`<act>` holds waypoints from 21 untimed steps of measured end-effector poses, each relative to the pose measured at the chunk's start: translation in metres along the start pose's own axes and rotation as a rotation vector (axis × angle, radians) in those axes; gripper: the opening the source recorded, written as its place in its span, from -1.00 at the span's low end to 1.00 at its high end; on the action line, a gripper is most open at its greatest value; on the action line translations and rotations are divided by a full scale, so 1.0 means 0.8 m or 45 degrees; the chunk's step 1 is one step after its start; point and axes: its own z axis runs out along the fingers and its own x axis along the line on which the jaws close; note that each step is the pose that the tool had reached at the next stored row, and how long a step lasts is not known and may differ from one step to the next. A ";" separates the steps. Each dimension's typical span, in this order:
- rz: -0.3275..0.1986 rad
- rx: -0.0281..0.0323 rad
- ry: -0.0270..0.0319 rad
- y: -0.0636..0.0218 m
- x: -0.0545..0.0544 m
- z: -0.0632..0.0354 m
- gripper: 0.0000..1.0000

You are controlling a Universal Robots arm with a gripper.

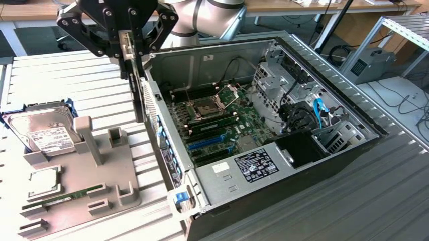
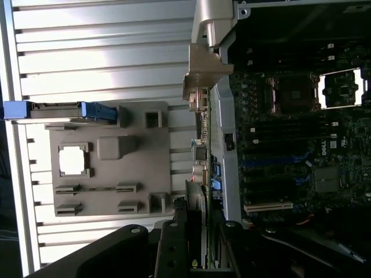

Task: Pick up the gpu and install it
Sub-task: 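Pick up the gpu and move the gpu toward the slot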

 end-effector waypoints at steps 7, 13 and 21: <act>0.000 -0.0001 0.0000 0.001 -0.009 0.001 -0.47; 0.000 -0.0001 -0.0001 0.001 -0.017 0.002 -0.47; 0.000 -0.0001 0.0000 0.002 -0.028 0.003 -0.47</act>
